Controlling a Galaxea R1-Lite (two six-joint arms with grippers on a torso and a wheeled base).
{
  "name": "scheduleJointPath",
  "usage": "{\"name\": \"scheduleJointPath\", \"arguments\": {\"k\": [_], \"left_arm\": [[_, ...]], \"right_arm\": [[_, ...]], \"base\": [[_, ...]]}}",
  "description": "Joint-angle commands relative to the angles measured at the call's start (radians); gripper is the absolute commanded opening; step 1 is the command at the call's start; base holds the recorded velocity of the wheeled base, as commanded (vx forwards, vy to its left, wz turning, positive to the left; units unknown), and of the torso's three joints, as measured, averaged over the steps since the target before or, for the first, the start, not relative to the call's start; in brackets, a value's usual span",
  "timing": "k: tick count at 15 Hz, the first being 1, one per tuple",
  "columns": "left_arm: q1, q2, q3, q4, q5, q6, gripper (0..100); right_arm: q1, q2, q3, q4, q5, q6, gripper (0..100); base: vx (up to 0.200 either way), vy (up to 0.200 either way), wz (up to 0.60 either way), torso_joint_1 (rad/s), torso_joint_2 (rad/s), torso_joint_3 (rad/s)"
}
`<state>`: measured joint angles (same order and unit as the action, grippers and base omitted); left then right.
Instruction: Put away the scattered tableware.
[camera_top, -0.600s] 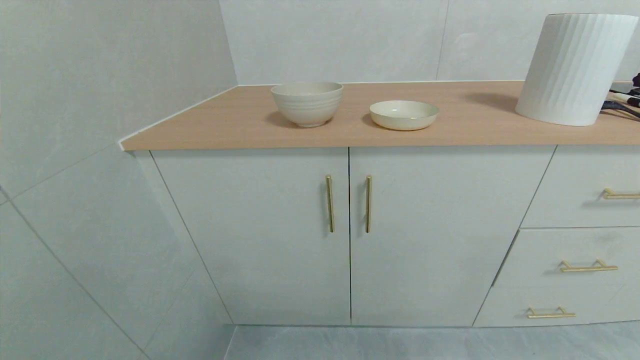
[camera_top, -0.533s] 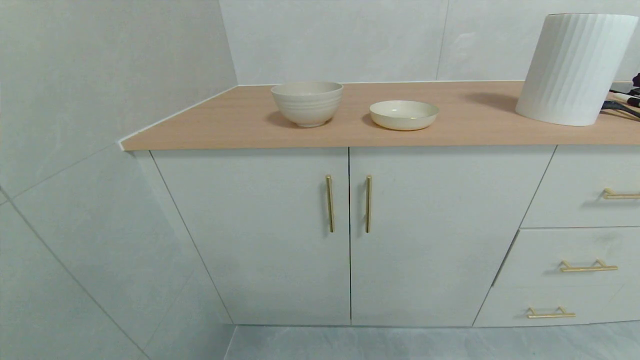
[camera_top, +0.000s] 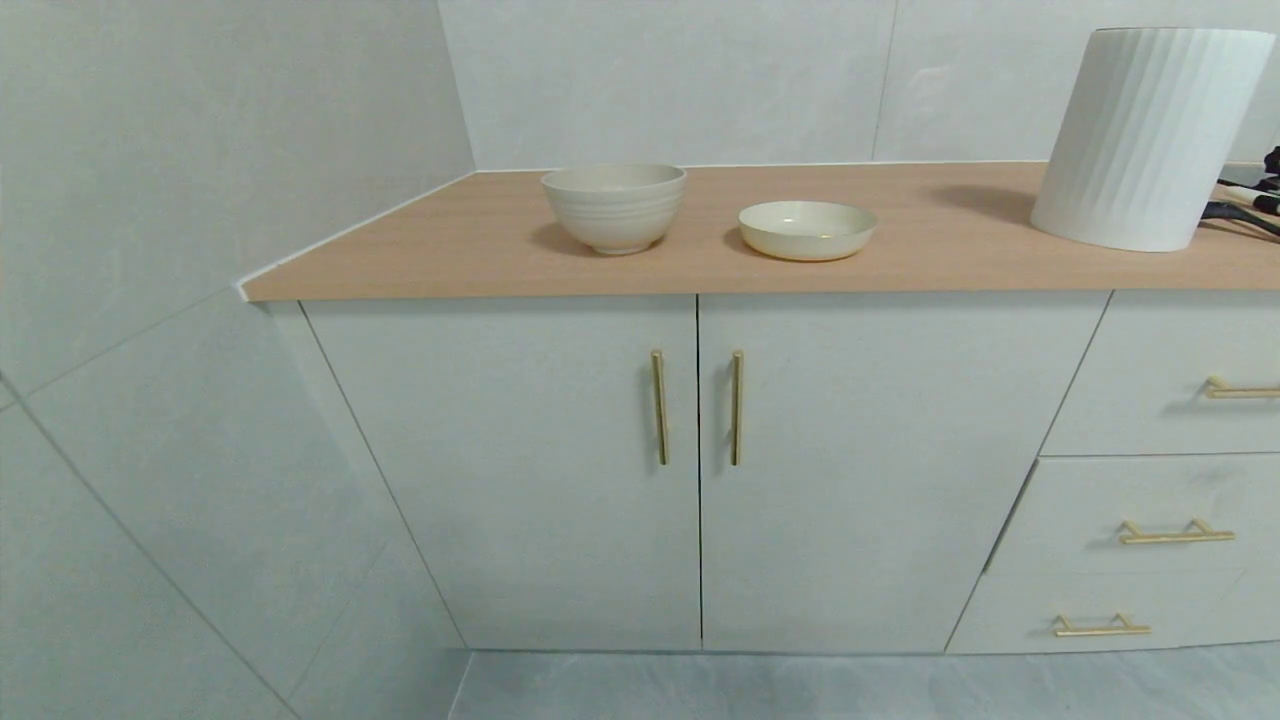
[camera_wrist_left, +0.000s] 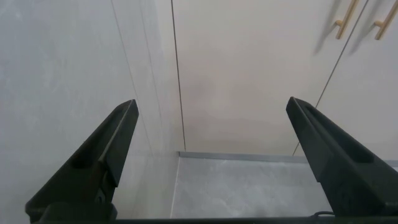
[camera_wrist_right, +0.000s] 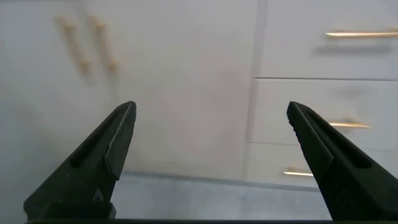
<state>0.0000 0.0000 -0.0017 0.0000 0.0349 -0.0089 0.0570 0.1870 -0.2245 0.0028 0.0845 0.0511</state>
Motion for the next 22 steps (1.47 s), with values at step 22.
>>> {"name": "scheduleJointPath", "arguments": {"k": [22], "left_arm": [[0.0, 0.0, 0.0, 0.0, 0.0, 0.0, 100]], "right_arm": [[0.511, 1.869, -0.869, -0.718, 0.127, 0.196, 100]], "base": [[0.0, 0.0, 0.0, 0.0, 0.0, 0.0]]}}
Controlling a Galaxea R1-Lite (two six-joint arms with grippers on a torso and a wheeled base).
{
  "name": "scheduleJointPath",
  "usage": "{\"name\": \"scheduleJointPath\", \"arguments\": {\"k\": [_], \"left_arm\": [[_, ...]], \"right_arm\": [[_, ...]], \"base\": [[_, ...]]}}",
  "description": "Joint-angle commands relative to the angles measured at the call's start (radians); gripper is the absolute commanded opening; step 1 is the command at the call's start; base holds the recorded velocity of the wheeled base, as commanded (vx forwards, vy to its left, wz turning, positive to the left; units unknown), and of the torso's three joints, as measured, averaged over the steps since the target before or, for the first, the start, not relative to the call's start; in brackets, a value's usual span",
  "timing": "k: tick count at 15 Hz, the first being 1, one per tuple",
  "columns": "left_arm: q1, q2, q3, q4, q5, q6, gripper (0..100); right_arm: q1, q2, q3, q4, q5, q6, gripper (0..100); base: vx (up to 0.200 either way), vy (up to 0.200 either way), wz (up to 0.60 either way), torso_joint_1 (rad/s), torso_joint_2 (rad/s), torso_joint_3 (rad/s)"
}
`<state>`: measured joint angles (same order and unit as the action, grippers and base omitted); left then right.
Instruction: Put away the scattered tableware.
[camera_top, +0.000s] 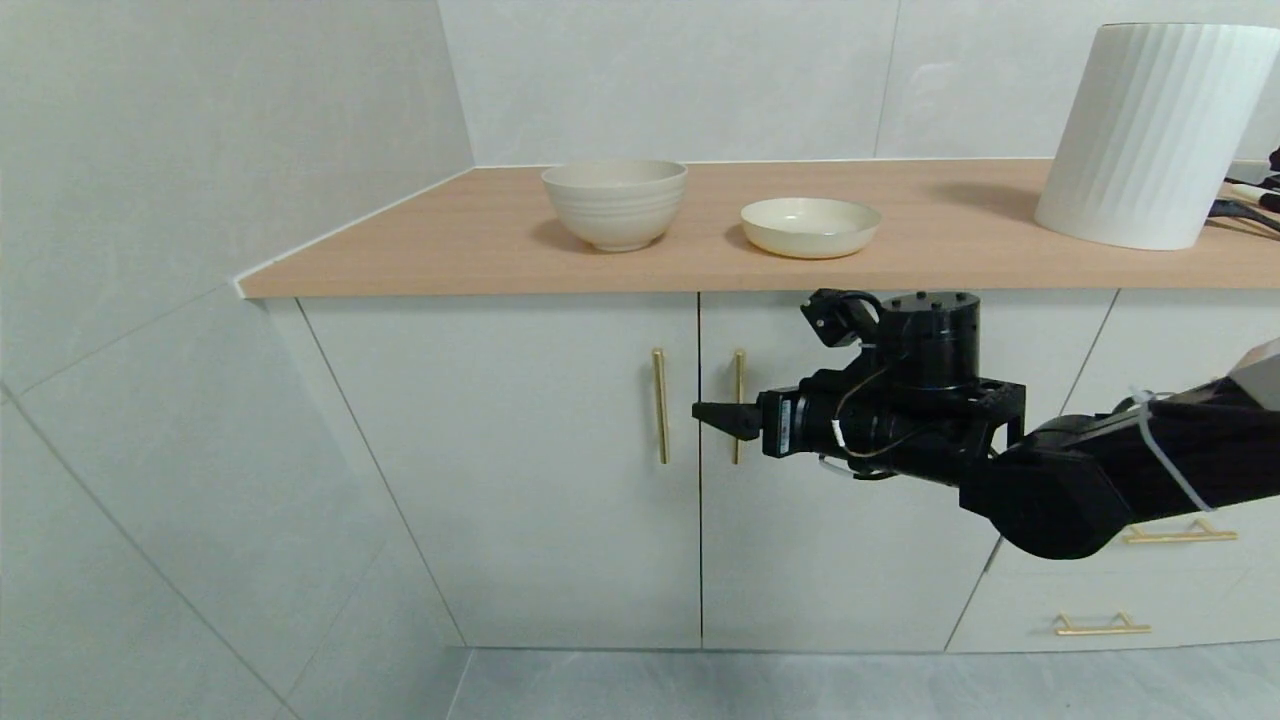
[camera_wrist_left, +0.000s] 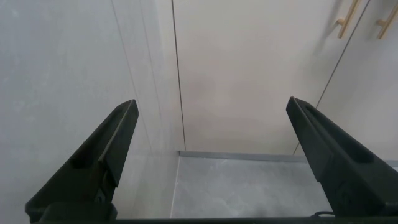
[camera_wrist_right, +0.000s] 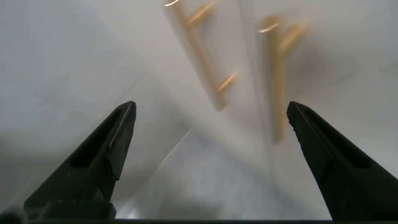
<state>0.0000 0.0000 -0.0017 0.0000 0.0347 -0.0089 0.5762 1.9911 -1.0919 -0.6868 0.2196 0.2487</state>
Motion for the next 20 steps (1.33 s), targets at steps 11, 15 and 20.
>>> {"name": "scheduleJointPath", "arguments": {"k": [11, 15, 20], "left_arm": [[0.0, 0.0, 0.0, 0.0, 0.001, 0.0, 100], [0.0, 0.0, 0.0, 0.0, 0.001, 0.0, 100], [0.0, 0.0, 0.0, 0.0, 0.001, 0.0, 100]], "right_arm": [[-0.015, 0.153, -0.042, -0.194, -0.003, 0.104, 100], [-0.01, 0.176, -0.077, -0.197, 0.003, 0.159, 100], [-0.006, 0.172, -0.069, -0.211, 0.055, 0.228, 100]], "base": [[0.0, 0.0, 0.0, 0.0, 0.0, 0.0], [0.0, 0.0, 0.0, 0.0, 0.0, 0.0], [0.0, 0.0, 0.0, 0.0, 0.0, 0.0]]}}
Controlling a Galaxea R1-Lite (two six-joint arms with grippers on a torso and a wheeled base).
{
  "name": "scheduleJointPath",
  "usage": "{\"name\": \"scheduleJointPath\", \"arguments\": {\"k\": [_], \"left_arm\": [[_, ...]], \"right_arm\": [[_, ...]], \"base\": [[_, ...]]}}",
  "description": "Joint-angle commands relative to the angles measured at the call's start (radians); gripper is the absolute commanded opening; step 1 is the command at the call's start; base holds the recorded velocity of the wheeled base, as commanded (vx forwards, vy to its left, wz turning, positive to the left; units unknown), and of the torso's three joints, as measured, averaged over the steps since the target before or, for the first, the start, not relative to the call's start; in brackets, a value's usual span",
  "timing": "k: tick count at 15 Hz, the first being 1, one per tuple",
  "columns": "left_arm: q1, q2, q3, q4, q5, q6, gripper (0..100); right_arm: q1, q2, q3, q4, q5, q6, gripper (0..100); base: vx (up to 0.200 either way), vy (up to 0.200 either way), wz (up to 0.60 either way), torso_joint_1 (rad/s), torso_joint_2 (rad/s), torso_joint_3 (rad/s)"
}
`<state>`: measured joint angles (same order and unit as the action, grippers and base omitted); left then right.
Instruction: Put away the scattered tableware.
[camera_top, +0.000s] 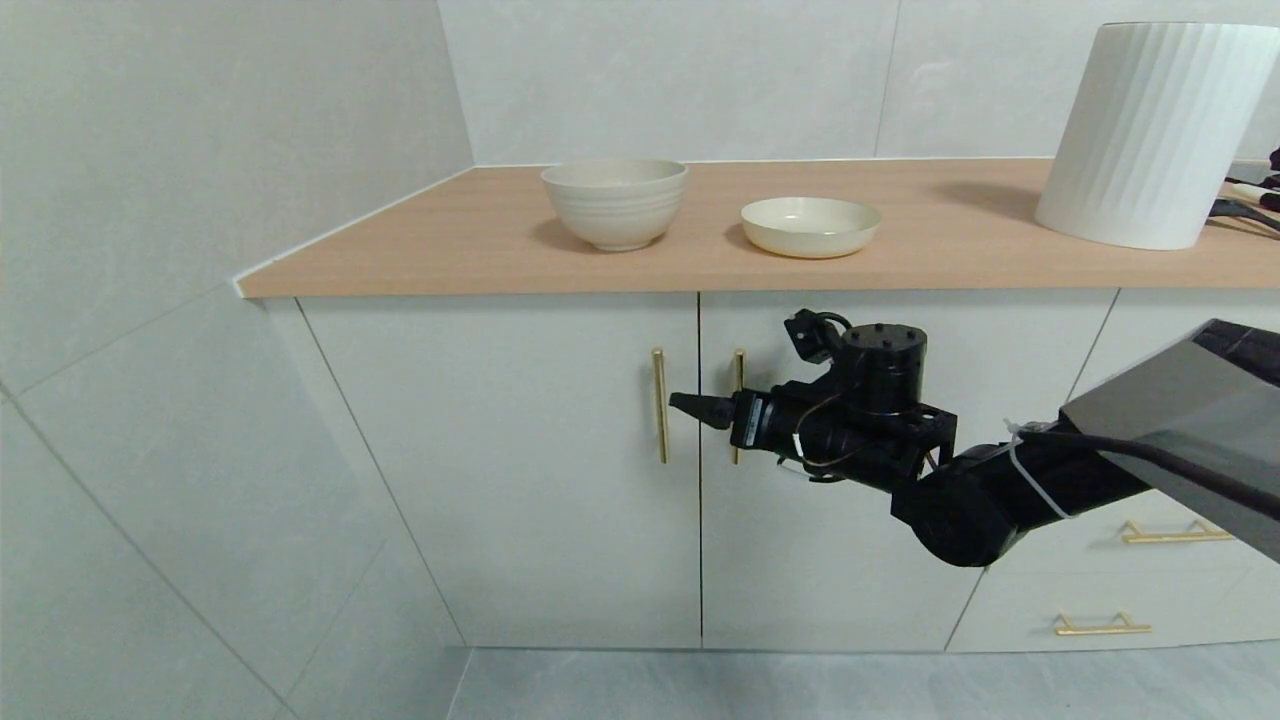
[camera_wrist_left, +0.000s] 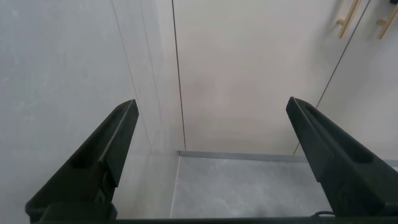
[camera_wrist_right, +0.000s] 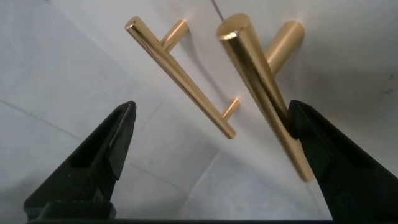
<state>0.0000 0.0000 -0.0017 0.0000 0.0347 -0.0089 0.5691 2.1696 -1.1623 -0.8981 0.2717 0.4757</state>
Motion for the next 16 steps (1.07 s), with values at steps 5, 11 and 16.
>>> {"name": "scheduleJointPath", "arguments": {"k": [5, 11, 16], "left_arm": [[0.0, 0.0, 0.0, 0.0, 0.001, 0.0, 100], [0.0, 0.0, 0.0, 0.0, 0.001, 0.0, 100], [0.0, 0.0, 0.0, 0.0, 0.001, 0.0, 100]], "right_arm": [[0.017, -0.053, 0.096, -0.048, 0.109, 0.029, 100], [0.018, -0.142, 0.263, -0.11, 0.253, 0.029, 100], [0.018, -0.229, 0.412, -0.154, 0.317, 0.023, 100]], "base": [[0.0, 0.0, 0.0, 0.0, 0.0, 0.0], [0.0, 0.0, 0.0, 0.0, 0.0, 0.0], [0.0, 0.0, 0.0, 0.0, 0.0, 0.0]]}}
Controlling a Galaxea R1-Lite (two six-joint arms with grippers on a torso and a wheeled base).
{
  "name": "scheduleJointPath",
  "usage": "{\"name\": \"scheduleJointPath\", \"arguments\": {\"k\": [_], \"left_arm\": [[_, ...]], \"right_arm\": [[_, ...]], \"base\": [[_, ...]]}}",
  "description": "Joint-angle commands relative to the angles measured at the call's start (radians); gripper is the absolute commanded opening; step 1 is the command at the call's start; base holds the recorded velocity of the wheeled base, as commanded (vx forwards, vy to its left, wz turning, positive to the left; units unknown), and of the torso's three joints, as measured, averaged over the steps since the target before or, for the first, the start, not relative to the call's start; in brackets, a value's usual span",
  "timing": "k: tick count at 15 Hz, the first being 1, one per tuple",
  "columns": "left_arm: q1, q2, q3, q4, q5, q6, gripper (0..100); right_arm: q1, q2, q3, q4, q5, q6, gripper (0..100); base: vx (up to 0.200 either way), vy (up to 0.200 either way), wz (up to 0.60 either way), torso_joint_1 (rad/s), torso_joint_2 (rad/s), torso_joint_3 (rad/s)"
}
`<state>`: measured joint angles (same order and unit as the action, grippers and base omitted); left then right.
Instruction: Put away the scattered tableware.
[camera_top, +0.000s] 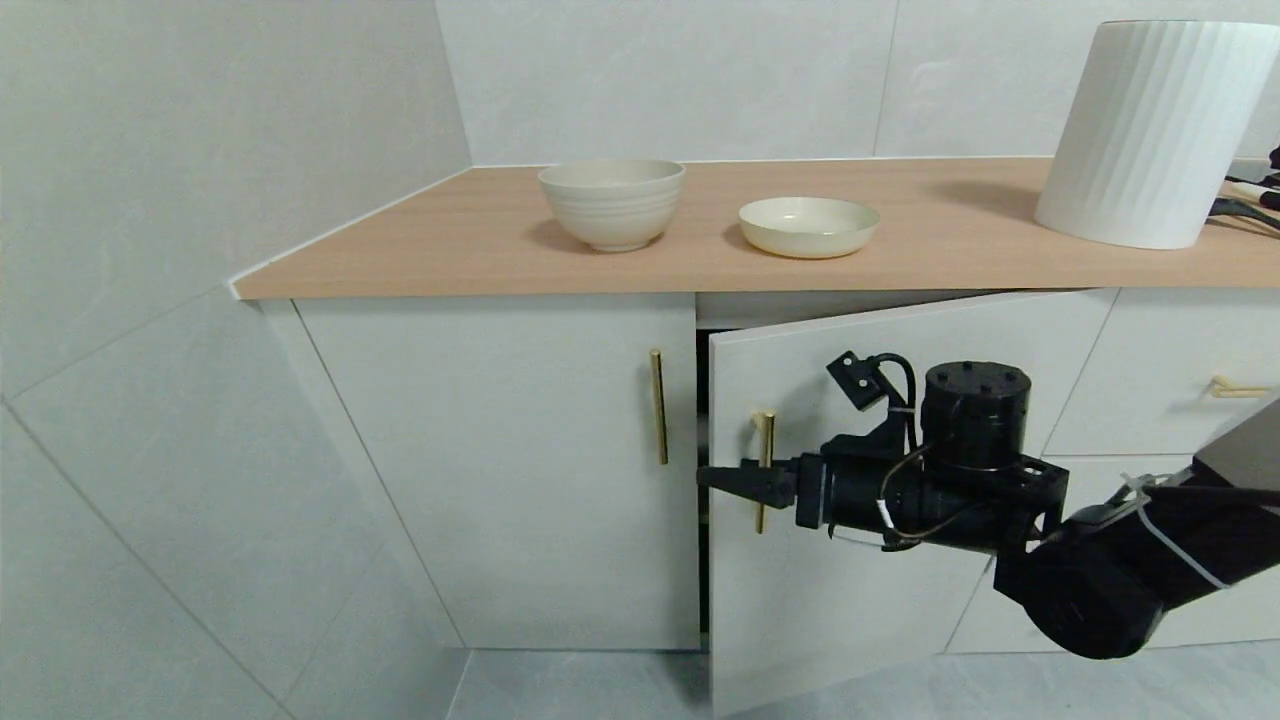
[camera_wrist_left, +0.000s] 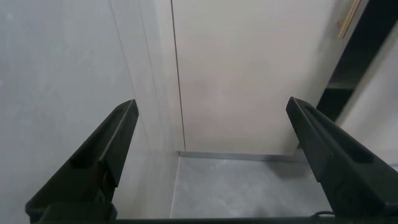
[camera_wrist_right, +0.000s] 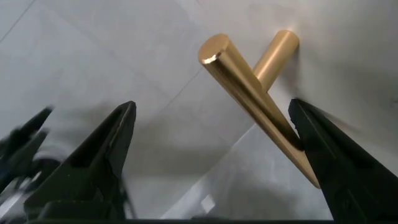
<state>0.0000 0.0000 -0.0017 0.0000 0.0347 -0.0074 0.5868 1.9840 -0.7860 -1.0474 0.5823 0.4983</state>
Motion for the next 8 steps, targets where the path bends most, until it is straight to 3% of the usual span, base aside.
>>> {"name": "scheduleJointPath", "arguments": {"k": [1, 4, 6, 7, 8], "left_arm": [[0.0, 0.0, 0.0, 0.0, 0.001, 0.006, 100], [0.0, 0.0, 0.0, 0.0, -0.001, 0.006, 100], [-0.002, 0.002, 0.002, 0.0, -0.006, 0.084, 100], [-0.002, 0.021, -0.004, 0.002, -0.01, 0.109, 100], [-0.002, 0.021, -0.004, 0.002, -0.01, 0.109, 100]], "right_arm": [[0.001, -0.071, 0.08, -0.022, 0.05, 0.0, 100], [0.001, -0.119, 0.185, -0.043, 0.099, -0.01, 100], [0.005, -0.162, 0.238, -0.043, 0.103, -0.017, 100], [0.011, -0.189, 0.266, -0.043, 0.103, -0.018, 100], [0.011, -0.189, 0.266, -0.043, 0.103, -0.018, 100]], "base": [[0.0, 0.0, 0.0, 0.0, 0.0, 0.0], [0.0, 0.0, 0.0, 0.0, 0.0, 0.0], [0.0, 0.0, 0.0, 0.0, 0.0, 0.0], [0.0, 0.0, 0.0, 0.0, 0.0, 0.0], [0.0, 0.0, 0.0, 0.0, 0.0, 0.0]]}}
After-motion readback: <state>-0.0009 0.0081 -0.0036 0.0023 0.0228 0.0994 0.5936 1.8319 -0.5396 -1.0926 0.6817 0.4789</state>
